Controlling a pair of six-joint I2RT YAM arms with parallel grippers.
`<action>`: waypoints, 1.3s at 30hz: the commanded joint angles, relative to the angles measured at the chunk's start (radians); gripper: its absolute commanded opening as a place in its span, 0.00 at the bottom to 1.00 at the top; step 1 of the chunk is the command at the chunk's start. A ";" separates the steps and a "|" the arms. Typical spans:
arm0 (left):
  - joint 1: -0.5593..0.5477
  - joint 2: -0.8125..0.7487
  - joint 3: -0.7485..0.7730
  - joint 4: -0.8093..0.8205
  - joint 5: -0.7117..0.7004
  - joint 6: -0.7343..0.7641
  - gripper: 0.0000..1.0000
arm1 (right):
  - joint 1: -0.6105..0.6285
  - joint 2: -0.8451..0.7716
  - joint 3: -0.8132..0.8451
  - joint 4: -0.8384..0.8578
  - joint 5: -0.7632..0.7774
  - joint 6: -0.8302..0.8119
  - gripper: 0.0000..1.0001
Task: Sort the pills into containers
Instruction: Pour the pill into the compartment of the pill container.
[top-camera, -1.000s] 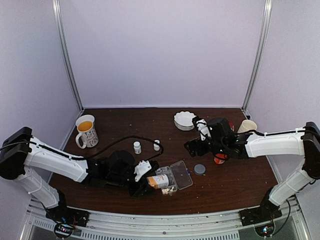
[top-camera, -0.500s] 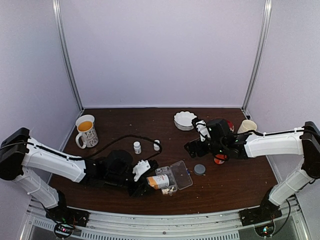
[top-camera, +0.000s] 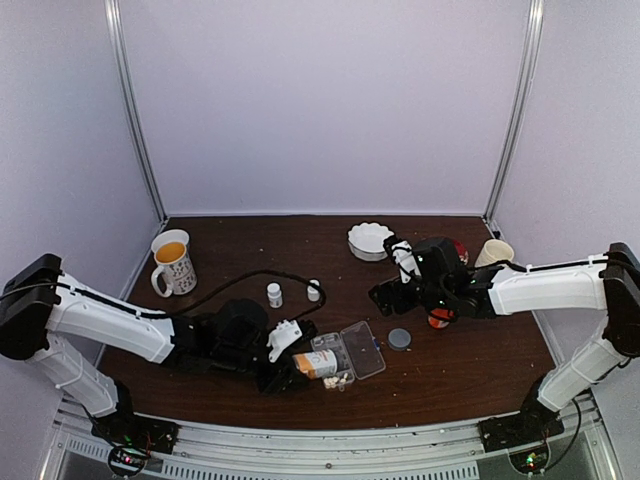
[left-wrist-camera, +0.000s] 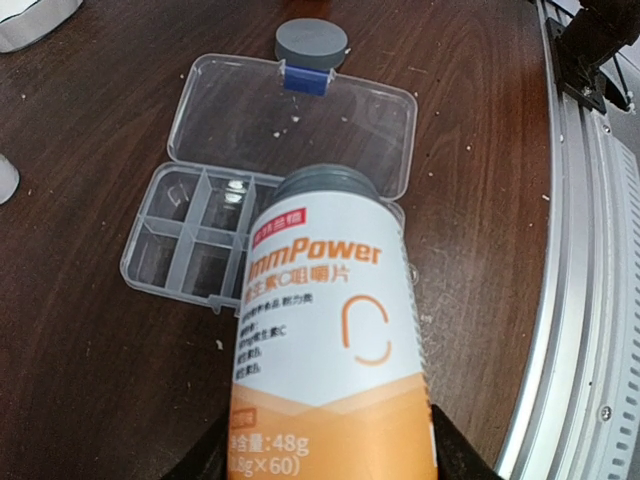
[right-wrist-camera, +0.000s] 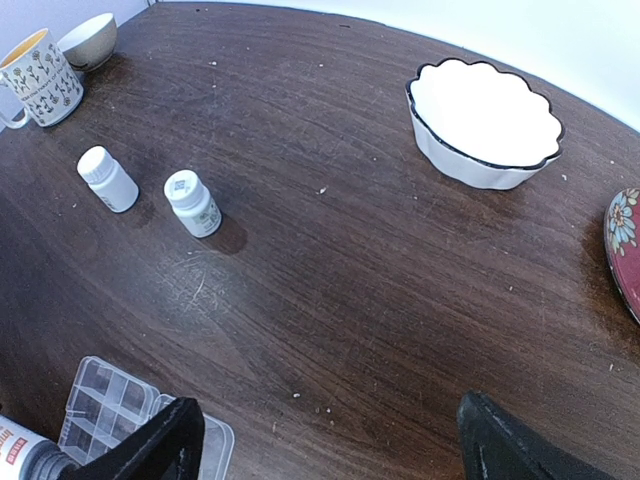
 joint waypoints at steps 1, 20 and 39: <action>0.004 -0.021 0.041 0.009 -0.013 -0.011 0.00 | 0.005 0.005 0.027 -0.002 0.022 -0.003 0.91; 0.006 0.007 0.090 -0.077 0.002 0.005 0.00 | 0.006 0.013 0.033 -0.008 0.017 -0.003 0.91; 0.003 0.006 0.091 -0.071 -0.008 -0.012 0.00 | 0.007 0.018 0.039 -0.013 0.019 -0.006 0.91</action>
